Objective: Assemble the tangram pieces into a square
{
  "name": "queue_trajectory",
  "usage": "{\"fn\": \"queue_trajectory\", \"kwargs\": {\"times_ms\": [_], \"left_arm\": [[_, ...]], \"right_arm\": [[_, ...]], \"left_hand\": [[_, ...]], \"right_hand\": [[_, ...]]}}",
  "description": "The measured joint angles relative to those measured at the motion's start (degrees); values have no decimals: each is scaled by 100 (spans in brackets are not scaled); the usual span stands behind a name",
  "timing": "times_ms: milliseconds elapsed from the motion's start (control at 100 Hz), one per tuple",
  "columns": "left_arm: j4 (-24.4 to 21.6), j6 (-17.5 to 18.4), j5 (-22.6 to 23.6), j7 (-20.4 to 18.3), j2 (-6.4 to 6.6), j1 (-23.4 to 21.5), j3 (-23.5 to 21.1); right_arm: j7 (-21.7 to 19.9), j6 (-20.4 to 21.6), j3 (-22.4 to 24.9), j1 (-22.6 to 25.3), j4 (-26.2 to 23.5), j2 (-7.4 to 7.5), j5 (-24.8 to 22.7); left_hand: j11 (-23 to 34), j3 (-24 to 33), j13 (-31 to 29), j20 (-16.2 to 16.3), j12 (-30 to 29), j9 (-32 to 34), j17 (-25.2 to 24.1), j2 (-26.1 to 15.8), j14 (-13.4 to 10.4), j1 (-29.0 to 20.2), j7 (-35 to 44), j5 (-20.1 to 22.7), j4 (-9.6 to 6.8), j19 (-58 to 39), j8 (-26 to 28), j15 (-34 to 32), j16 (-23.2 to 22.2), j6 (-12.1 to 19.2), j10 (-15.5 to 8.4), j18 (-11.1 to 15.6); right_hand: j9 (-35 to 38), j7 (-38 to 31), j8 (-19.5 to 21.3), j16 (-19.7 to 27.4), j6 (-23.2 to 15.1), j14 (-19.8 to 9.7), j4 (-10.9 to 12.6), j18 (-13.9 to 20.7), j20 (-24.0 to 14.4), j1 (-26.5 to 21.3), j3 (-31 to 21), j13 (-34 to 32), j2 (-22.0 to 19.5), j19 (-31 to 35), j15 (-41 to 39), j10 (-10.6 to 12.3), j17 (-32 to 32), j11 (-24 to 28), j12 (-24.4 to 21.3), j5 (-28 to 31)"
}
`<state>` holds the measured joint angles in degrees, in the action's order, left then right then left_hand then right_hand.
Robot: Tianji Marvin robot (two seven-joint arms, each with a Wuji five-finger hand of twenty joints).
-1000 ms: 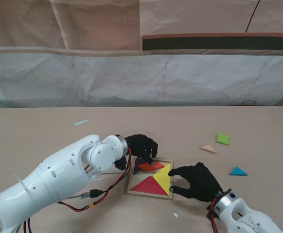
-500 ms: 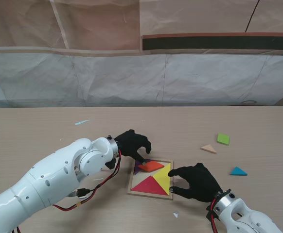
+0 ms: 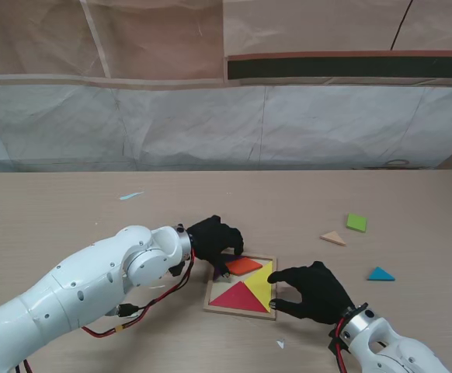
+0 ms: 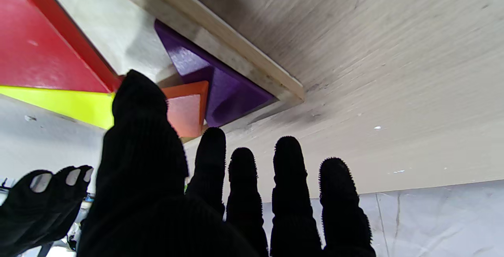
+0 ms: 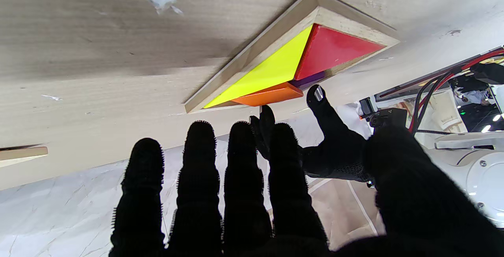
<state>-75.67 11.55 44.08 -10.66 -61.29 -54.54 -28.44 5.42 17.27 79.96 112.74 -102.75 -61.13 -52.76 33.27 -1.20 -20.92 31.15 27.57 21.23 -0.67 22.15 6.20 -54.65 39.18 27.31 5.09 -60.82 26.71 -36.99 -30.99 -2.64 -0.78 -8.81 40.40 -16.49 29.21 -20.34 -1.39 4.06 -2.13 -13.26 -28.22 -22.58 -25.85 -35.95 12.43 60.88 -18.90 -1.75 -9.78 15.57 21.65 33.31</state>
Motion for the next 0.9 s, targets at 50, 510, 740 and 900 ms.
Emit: {"fn": "queue_trajectory", "kwargs": {"times_ms": [50,510,740,900], "left_arm": [[14,31,27,-6,-2,54,57],[378,58,195,483,-136,289,388],[666,195,117,890,-268,325,438],[683,262,23,846,-283,323,410]], "right_arm": [[3,-4,0,1,0,0,-2],[12,-21,7,6,3,-1,1],[11,-33,14,16,3,-1,1],[12,-40,18,26,3,-2,1]], "left_hand": [[-1,16,-1,-4,0,-92,-10,80,-8,-11,14,-43,-26,1,0,2,0,3,-16,55],[24,4202,-1,-67,-68,-281,-5,853,-155,737,414,-254,98,-20,31,-85,2,117,-93,236],[171,4428,-119,-24,-68,-37,88,918,-159,707,693,-158,125,-157,165,-229,2,316,-166,256],[205,4652,-133,35,-68,134,152,847,-210,289,695,-11,173,-222,166,-303,2,432,-250,268]], "right_hand": [[0,0,0,0,0,0,0,0,0,0,0,0,0,0,0,0,0,0,0,0],[0,0,0,0,0,0,0,0,0,0,0,0,0,0,0,0,0,0,0,0],[0,0,0,0,0,0,0,0,0,0,0,0,0,0,0,0,0,0,0,0],[0,0,0,0,0,0,0,0,0,0,0,0,0,0,0,0,0,0,0,0]]}}
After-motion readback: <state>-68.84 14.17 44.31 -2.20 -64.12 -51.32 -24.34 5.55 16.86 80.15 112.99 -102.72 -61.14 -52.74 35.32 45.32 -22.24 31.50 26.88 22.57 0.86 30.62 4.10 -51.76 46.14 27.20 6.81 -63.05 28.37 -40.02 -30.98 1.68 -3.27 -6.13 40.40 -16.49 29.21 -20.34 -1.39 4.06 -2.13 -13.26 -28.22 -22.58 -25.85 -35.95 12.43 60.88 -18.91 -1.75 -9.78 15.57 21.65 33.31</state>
